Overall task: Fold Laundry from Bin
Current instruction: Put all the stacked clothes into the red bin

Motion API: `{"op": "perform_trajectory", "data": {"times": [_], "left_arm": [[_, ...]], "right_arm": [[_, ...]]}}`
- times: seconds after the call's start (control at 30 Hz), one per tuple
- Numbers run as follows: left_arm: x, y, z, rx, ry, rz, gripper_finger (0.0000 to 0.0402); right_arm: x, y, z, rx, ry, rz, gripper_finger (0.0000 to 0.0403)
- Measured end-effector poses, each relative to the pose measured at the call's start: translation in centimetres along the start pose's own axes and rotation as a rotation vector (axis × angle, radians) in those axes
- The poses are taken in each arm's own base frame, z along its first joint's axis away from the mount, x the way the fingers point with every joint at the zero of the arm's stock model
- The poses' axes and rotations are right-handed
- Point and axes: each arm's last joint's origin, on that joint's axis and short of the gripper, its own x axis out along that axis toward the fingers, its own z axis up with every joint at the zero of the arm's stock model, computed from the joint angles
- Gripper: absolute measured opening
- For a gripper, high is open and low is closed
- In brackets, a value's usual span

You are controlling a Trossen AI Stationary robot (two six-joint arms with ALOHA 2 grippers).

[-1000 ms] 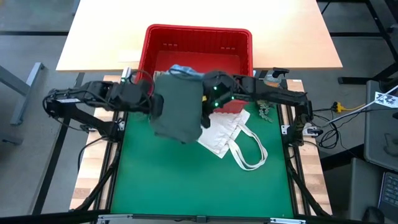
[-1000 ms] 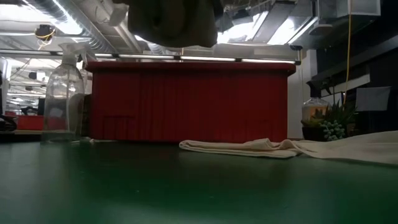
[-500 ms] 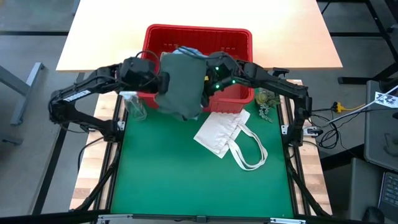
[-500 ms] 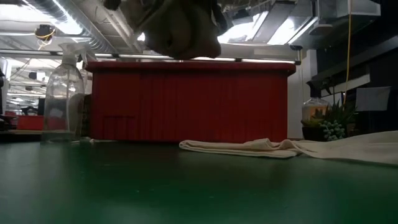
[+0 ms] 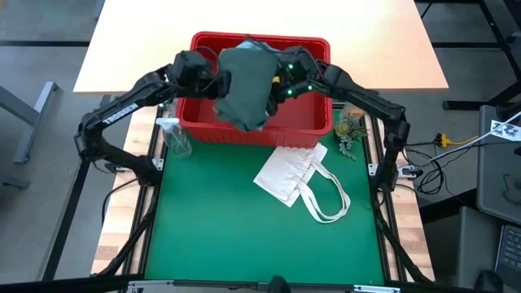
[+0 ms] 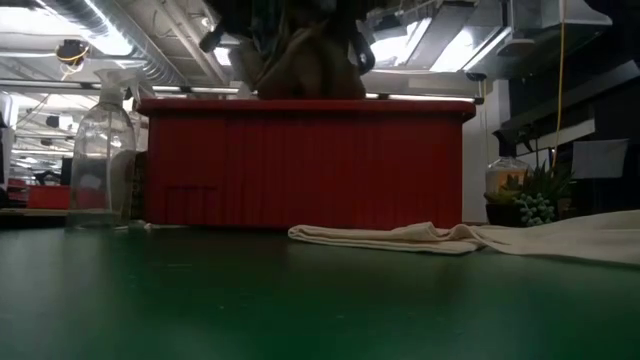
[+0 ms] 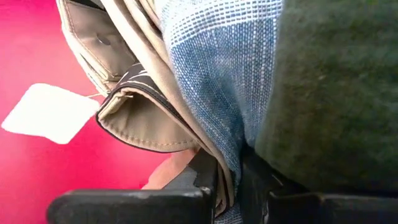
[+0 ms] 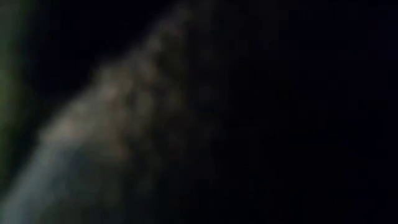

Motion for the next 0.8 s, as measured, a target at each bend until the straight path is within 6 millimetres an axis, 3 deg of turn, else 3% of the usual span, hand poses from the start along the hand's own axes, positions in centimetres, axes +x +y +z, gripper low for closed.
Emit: {"op": "perform_trajectory", "data": {"times": [0.1,0.33,0.57,0.8], "left_arm": [[0.8,0.6,1.0,-0.016,-0.013,0.004,0.0028],[2.9,2.7,2.6,0.015,-0.015,0.093,0.0028],[6.4,5.6,4.0,0.054,0.028,0.209,0.0028],[10.2,9.3,3.9,0.092,0.187,0.363,0.0028]], "right_arm": [[0.0,-1.7,0.4,0.015,-0.02,-0.018,0.0005],[2.3,-6.1,0.2,0.041,-0.006,-0.05,0.0005],[4.6,-10.7,-0.8,0.098,0.035,-0.109,0.0005],[5.7,-15.1,-2.5,0.183,0.12,-0.18,0.0005]]}}
